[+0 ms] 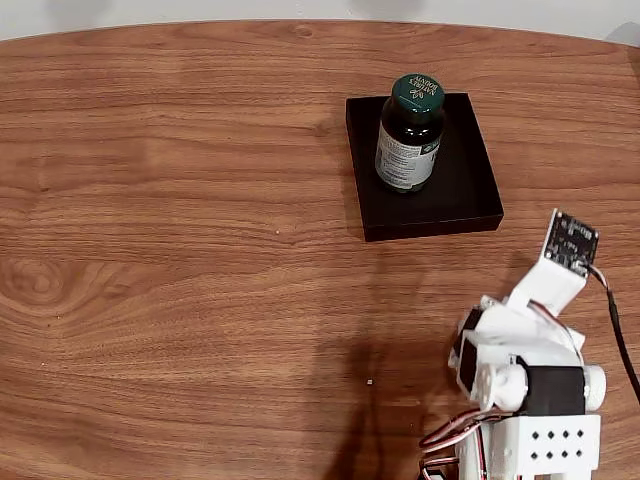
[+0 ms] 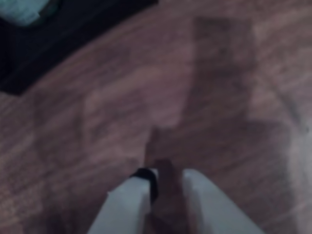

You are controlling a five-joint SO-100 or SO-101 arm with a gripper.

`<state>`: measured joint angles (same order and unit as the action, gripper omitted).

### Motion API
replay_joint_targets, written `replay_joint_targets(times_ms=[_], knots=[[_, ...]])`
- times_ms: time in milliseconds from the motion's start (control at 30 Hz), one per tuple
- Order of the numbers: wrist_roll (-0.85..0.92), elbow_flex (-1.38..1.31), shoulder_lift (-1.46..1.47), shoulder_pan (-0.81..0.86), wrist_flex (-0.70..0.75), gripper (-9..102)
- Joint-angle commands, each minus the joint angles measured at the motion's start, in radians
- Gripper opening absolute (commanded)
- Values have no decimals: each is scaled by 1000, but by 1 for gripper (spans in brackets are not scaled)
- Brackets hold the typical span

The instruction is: Pick up the pill bottle and place it in the black box.

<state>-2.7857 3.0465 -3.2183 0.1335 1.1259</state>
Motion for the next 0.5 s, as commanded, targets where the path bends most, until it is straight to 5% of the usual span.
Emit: replay_joint_targets(times_ms=[0, 467], knots=[[18, -17, -48, 2, 103, 0], [-166, -17, -120, -20, 377, 0]])
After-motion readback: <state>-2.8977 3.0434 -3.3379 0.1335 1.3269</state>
